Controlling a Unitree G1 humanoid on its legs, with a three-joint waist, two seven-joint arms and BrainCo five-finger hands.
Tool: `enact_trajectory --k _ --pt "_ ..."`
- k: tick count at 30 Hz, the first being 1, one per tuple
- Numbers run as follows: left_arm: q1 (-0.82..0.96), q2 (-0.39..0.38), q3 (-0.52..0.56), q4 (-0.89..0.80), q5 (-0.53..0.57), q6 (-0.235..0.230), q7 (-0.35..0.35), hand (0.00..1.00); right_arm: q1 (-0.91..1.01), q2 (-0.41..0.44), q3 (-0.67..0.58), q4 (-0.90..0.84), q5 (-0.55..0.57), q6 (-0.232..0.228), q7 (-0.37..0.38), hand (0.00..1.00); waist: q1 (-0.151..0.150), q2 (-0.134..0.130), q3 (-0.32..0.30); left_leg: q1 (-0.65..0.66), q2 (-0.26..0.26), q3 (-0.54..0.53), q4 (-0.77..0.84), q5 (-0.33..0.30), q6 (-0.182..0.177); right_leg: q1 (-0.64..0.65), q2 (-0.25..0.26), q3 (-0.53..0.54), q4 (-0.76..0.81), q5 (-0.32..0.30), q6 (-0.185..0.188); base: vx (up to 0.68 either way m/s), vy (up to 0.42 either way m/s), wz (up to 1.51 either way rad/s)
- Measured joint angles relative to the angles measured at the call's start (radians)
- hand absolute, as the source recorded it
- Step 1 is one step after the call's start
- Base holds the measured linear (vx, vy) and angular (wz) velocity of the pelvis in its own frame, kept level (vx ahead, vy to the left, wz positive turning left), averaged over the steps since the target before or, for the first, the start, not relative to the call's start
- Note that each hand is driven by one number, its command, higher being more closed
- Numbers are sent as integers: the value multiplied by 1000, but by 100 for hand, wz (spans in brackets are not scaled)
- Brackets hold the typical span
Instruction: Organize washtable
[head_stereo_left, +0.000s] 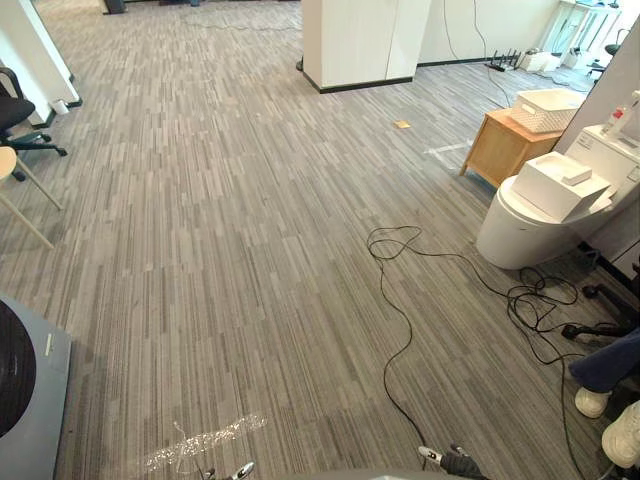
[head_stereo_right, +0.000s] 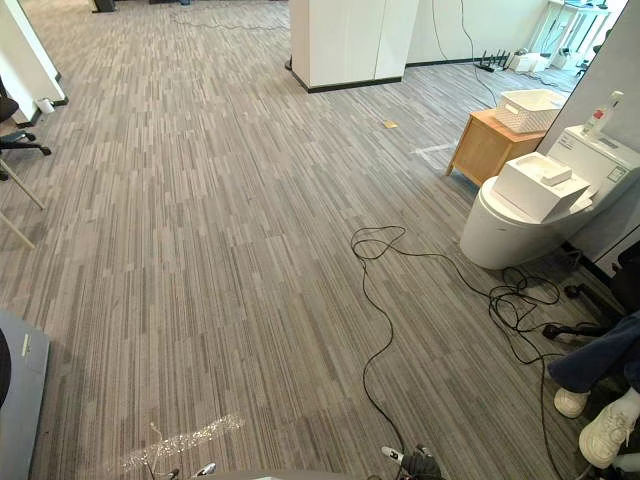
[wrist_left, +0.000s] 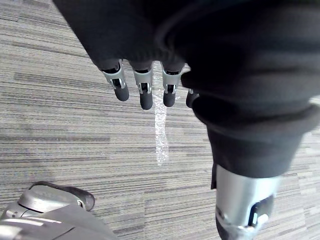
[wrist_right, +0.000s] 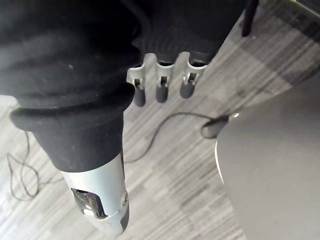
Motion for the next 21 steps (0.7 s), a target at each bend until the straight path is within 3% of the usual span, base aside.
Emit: enact_trajectory --k 4,10,11,21 --pt "0 11 -22 17 19 0 -5 0 -1 0 5 21 -4 0 1 0 -4 6 -10 46 -5 -12 -3 0 0 33 -5 -26 22 -7 9 86 46 1" --pt "-3 28 -56 29 36 0 -19 0 0 0 26 29 -13 1 1 0 -7 -9 -28 55 -17 -21 -5 1 0 39 -17 -53 37 -15 22 25 -5 -4" --pt "38 56 -82 46 39 1 -21 0 56 -44 55 71 -21 18 2 0 -36 -38 -20 80 23 35 -311 211 -6 18 -40 -99 1 -52 55 0 0 0" --pt "38 58 -73 47 48 1 -22 0 59 -47 87 62 -21 16 6 0 -35 -50 -14 69 26 47 -309 204 -5 2 -39 -86 1 -52 55 0 0 -4"
